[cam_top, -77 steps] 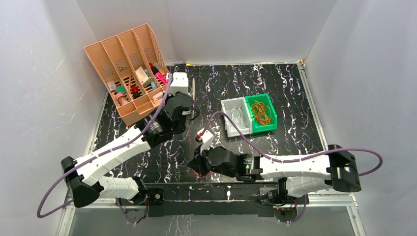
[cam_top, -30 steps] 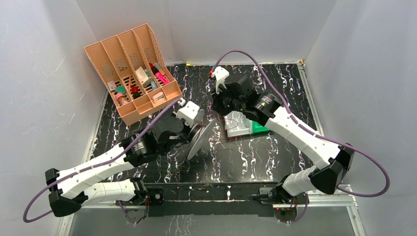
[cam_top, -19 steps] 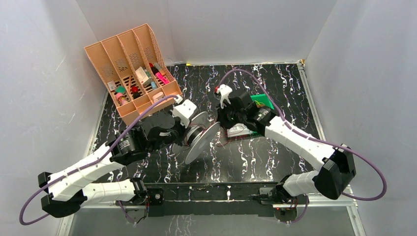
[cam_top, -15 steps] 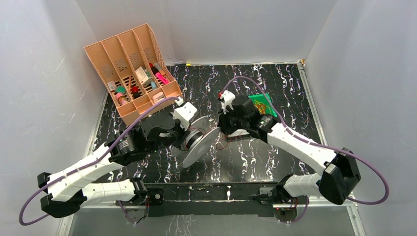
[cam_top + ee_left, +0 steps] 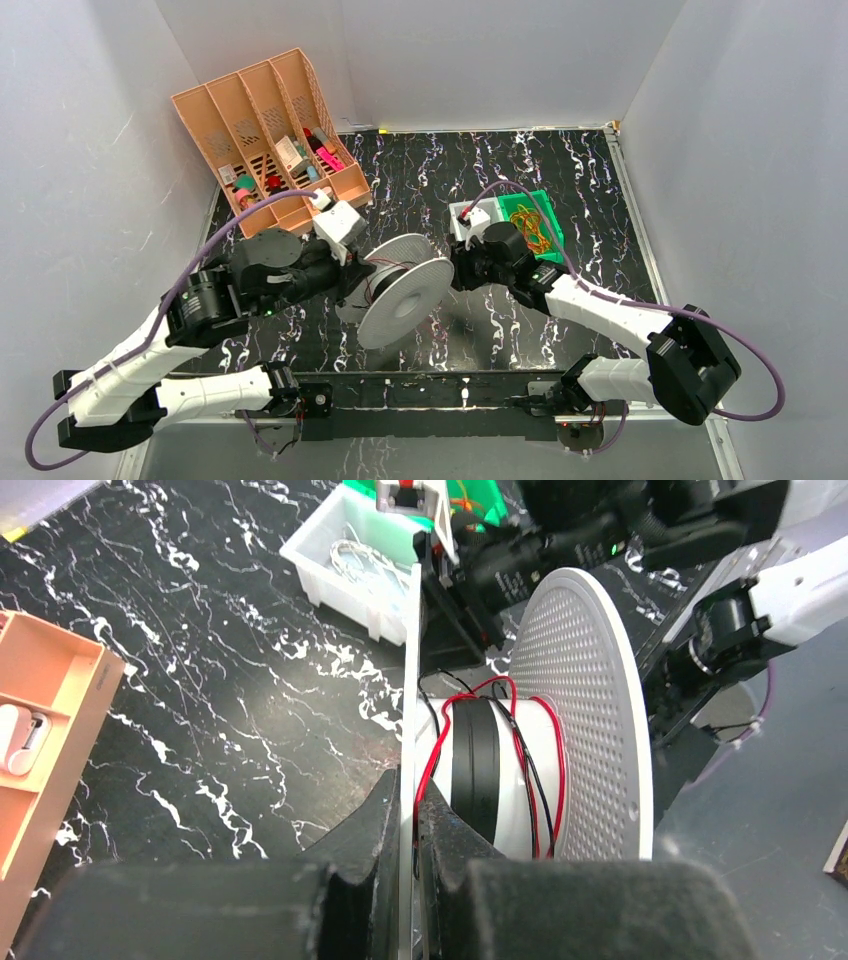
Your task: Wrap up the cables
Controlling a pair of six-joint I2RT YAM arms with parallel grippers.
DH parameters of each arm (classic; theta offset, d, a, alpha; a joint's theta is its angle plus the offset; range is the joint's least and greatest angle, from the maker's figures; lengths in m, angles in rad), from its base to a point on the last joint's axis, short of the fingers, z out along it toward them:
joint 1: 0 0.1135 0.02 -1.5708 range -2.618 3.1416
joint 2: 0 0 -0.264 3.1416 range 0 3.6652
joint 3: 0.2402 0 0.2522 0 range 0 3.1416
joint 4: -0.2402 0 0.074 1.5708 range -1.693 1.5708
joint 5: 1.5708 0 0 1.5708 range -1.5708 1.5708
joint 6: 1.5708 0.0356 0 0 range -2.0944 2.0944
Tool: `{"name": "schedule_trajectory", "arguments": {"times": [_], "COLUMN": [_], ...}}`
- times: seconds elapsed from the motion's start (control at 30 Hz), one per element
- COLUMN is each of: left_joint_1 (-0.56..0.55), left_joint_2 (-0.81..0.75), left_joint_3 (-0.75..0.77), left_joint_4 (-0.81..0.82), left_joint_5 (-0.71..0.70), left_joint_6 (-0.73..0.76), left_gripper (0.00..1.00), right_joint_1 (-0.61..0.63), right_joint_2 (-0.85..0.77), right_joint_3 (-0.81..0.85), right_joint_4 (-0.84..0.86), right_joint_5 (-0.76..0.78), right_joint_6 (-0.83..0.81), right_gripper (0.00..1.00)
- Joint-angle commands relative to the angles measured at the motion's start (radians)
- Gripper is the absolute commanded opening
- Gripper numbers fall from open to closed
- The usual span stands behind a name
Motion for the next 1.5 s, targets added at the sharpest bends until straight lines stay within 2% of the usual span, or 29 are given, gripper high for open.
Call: {"name": "schedule_trajectory", "arguments": {"times": [0.0,0.13,0.37,0.53,0.63,0.73,0.87,1.17,1.33,1.47], "left_joint_1": [-0.006,-0.005,-0.006,-0.006,-0.006,-0.005,-0.006,-0.005,-0.006,-0.006], "left_joint_2": [-0.037,-0.038,-0.021,-0.004,0.009,0.021,0.024,0.032,0.033,0.036], "left_joint_3": [0.081,0.107,0.139,0.161,0.176,0.183,0.178,0.181,0.181,0.181], "left_joint_4": [0.078,0.1,0.125,0.144,0.153,0.161,0.19,0.201,0.203,0.209], "left_joint_5": [-0.006,-0.063,-0.185,-0.212,-0.218,-0.225,-0.227,-0.246,-0.243,-0.247], "left_joint_6": [-0.029,-0.036,-0.042,-0.039,-0.039,-0.038,-0.035,-0.043,-0.05,-0.055], "left_gripper": [0.0,0.0,0.0,0.0,0.0,0.0,0.0,0.0,0.0,0.0], "right_joint_1": [-0.004,-0.004,-0.002,-0.004,-0.004,-0.003,-0.003,-0.003,-0.004,-0.003], "right_joint_2": [-0.022,-0.017,-0.049,-0.085,-0.111,-0.121,-0.095,0.005,0.069,0.12], "right_joint_3": [-0.03,-0.057,-0.11,-0.144,-0.173,-0.206,-0.211,-0.225,-0.227,-0.237], "right_joint_4": [0.162,0.186,0.191,0.15,0.147,0.179,0.207,0.403,0.471,0.524], "right_joint_5": [-0.025,-0.046,-0.056,-0.027,-0.037,-0.051,-0.066,-0.157,-0.205,-0.247], "right_joint_6": [0.032,0.046,0.071,0.062,0.06,0.066,0.08,0.102,0.086,0.106], "right_gripper": [0.39,0.46,0.52,0.54,0.59,0.65,0.69,0.8,0.78,0.68]}}
